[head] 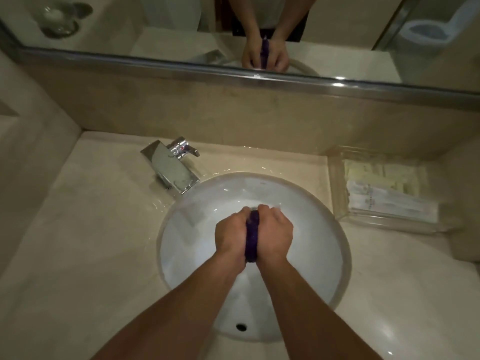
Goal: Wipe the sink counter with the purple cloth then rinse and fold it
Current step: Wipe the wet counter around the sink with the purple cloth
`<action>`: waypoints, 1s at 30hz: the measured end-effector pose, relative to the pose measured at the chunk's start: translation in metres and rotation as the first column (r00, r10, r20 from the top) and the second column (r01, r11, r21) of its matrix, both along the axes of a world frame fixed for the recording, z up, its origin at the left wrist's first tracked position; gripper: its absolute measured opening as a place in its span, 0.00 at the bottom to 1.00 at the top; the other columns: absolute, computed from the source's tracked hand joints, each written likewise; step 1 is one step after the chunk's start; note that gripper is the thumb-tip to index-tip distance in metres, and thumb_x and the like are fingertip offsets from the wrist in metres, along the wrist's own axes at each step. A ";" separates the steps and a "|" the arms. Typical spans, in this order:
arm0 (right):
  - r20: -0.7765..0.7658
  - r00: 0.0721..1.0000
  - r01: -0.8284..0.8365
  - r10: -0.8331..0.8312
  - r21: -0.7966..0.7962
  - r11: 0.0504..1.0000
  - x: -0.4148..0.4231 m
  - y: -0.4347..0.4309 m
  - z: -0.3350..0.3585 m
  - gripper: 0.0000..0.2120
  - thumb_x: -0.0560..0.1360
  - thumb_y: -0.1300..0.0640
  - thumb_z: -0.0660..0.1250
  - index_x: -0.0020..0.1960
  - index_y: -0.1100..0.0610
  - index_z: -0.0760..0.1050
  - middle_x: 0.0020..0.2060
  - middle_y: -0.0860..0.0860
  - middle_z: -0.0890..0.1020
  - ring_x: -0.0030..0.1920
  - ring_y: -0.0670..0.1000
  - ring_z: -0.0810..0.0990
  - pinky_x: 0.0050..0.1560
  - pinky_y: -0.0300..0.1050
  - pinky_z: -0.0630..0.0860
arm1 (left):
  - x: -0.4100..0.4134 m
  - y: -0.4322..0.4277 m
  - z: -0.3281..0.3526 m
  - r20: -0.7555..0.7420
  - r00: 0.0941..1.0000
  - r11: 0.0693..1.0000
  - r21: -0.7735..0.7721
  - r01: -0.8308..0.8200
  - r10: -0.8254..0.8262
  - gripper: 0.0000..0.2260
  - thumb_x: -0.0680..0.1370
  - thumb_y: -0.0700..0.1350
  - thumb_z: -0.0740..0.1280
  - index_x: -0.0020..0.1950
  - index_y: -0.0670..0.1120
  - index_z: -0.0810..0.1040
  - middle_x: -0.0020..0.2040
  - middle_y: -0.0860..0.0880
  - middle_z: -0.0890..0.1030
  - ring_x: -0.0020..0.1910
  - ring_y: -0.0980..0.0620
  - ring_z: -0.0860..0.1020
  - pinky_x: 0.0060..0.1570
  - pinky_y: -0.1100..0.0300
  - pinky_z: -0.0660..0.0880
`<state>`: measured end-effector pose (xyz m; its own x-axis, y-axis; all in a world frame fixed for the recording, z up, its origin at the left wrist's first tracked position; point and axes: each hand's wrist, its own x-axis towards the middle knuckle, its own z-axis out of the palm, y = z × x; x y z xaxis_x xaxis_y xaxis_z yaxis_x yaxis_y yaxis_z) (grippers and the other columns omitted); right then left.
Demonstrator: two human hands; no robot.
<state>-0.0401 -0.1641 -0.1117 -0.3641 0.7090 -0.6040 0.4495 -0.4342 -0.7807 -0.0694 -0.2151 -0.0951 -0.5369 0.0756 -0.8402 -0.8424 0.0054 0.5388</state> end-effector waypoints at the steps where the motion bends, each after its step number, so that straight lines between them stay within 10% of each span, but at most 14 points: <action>1: 0.013 1.000 0.022 -0.022 -0.022 1.000 -0.002 0.002 -0.005 0.12 0.66 0.48 0.65 0.38 0.57 0.77 0.34 0.57 0.81 0.38 0.60 0.82 0.44 0.61 0.83 | -0.003 0.003 -0.004 -0.002 1.000 0.999 -0.037 -0.010 0.010 0.07 0.74 0.47 0.69 0.42 0.45 0.84 0.42 0.44 0.84 0.39 0.42 0.82 0.27 0.57 0.76; 7: 0.005 0.999 -0.034 0.035 -0.101 0.994 -0.007 0.021 -0.027 0.09 0.65 0.53 0.67 0.28 0.54 0.72 0.27 0.51 0.75 0.34 0.55 0.75 0.39 0.53 0.77 | -0.003 0.014 -0.015 -0.093 0.995 0.991 -0.129 0.032 -0.044 0.07 0.77 0.48 0.68 0.44 0.46 0.82 0.45 0.45 0.84 0.44 0.44 0.82 0.47 0.46 0.83; 13: -0.015 0.994 -0.105 0.105 -0.269 0.957 -0.002 0.033 -0.012 0.11 0.76 0.47 0.65 0.47 0.52 0.83 0.45 0.54 0.86 0.49 0.58 0.85 0.50 0.57 0.83 | -0.001 0.004 -0.004 -0.335 0.879 0.940 -0.094 0.327 -0.339 0.18 0.75 0.62 0.69 0.64 0.62 0.78 0.58 0.59 0.80 0.55 0.55 0.80 0.54 0.55 0.79; 17: -0.165 0.986 -0.095 0.012 -0.506 0.857 0.014 0.012 0.014 0.26 0.74 0.31 0.63 0.53 0.51 0.83 0.48 0.53 0.86 0.50 0.56 0.86 0.49 0.53 0.82 | -0.004 -0.001 -0.001 -0.343 0.851 0.916 -0.109 0.385 -0.398 0.11 0.74 0.59 0.70 0.53 0.58 0.85 0.50 0.56 0.85 0.50 0.52 0.84 0.54 0.50 0.81; 20: -0.141 0.990 -0.051 0.025 -0.189 0.981 0.018 -0.011 0.012 0.27 0.69 0.26 0.61 0.49 0.47 0.81 0.45 0.47 0.85 0.47 0.49 0.85 0.51 0.52 0.82 | -0.005 -0.001 -0.004 -0.252 0.899 0.933 -0.119 0.340 -0.359 0.13 0.75 0.56 0.69 0.42 0.49 0.86 0.41 0.50 0.86 0.43 0.48 0.85 0.48 0.52 0.82; 22: -0.055 0.997 0.059 -0.058 0.020 0.998 0.015 -0.019 0.009 0.23 0.70 0.30 0.63 0.45 0.49 0.78 0.41 0.46 0.83 0.42 0.48 0.83 0.47 0.50 0.81 | -0.004 0.000 -0.011 -0.249 0.893 0.925 -0.166 0.343 -0.376 0.15 0.75 0.52 0.67 0.35 0.44 0.82 0.35 0.48 0.84 0.37 0.47 0.82 0.41 0.53 0.78; 30: 0.038 0.972 0.235 -0.232 -0.094 0.968 -0.006 -0.012 -0.010 0.15 0.70 0.58 0.67 0.26 0.55 0.69 0.21 0.46 0.73 0.28 0.51 0.70 0.32 0.45 0.70 | -0.012 -0.001 -0.031 -0.296 0.907 0.907 -0.384 0.173 -0.299 0.24 0.77 0.54 0.64 0.23 0.46 0.69 0.24 0.52 0.72 0.29 0.48 0.71 0.35 0.56 0.69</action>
<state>-0.0462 -0.1765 -0.1221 -0.1785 0.7101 -0.6811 0.3466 -0.6024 -0.7190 -0.0814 -0.2157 -0.1263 -0.7958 -0.0205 -0.6052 -0.5572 0.4163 0.7185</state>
